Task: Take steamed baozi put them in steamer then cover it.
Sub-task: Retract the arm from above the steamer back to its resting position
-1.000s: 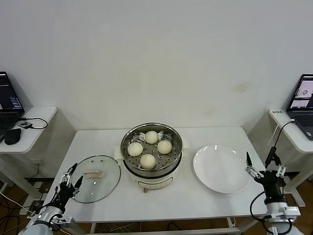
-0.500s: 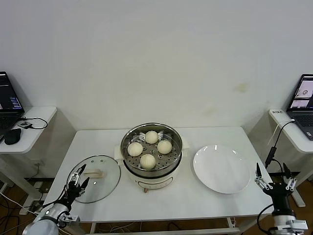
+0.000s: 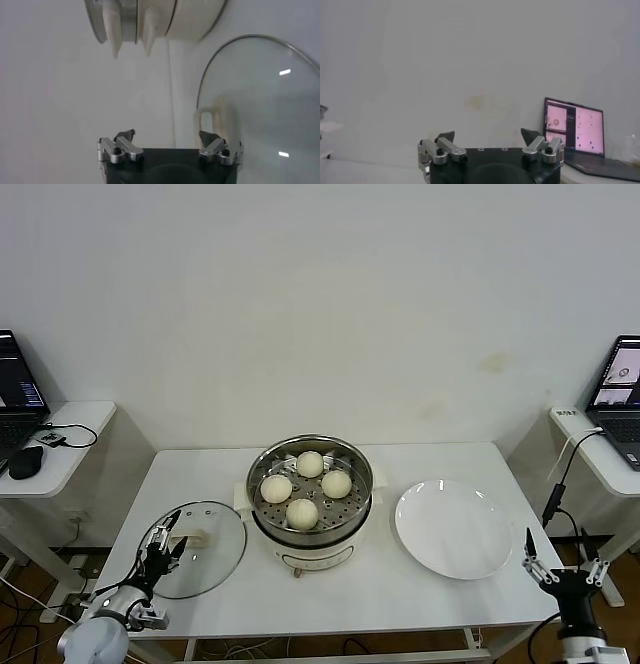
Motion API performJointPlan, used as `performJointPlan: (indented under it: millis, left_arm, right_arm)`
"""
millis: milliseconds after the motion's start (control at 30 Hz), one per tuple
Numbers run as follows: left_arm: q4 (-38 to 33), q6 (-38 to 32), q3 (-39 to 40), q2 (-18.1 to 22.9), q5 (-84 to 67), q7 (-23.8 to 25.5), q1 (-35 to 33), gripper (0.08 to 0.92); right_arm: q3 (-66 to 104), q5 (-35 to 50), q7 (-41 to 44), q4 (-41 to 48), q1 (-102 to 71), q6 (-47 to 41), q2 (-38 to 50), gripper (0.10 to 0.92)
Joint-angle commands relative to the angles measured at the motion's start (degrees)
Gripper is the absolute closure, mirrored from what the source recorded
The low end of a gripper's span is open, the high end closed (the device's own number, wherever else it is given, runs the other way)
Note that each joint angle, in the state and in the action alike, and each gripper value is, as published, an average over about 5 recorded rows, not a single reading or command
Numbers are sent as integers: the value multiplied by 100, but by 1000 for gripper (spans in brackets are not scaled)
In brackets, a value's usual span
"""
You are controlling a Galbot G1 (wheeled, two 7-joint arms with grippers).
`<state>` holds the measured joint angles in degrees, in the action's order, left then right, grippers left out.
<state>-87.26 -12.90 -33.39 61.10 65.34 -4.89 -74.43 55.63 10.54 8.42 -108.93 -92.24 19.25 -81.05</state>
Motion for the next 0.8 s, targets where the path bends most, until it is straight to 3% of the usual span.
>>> performJointPlan:
  millis: [33, 800]
  left_arm:
    - [280, -10, 44, 14, 14, 7, 188, 177]
    - [673, 35, 127, 249, 190, -13, 644, 177]
  right_arm:
    - [23, -52, 12, -10, -71, 39, -45, 202]
    - [-25, -96, 25, 119, -62, 116, -89, 203]
